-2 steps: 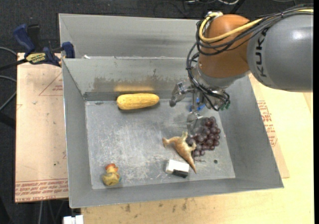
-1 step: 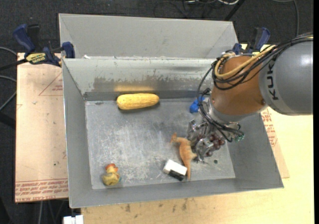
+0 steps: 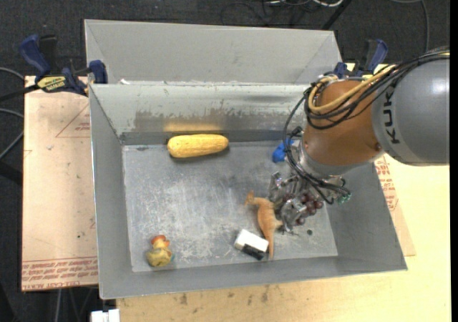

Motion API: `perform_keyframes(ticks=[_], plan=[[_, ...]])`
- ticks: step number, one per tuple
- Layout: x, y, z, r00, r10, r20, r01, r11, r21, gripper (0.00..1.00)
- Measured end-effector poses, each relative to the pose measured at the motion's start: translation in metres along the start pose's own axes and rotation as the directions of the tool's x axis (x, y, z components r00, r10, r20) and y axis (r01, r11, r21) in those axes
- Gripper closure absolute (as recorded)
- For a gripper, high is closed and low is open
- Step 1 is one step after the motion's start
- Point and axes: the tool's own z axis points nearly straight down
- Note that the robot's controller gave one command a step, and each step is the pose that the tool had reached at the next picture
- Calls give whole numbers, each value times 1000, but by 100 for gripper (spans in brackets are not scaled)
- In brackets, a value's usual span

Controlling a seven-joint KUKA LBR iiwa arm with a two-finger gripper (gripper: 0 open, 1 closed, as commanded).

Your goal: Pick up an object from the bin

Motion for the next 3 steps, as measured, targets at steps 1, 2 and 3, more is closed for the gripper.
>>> perform_keyframes(ticks=[1, 2, 3], plan=[[-17, 27, -26, 1000, -23, -3, 23, 1000, -1, 100], [-12, 25, -35, 997, -78, 5, 78, 997, -2, 100], [-46, 43, -206, 999, -45, 8, 45, 999, 4, 100]])
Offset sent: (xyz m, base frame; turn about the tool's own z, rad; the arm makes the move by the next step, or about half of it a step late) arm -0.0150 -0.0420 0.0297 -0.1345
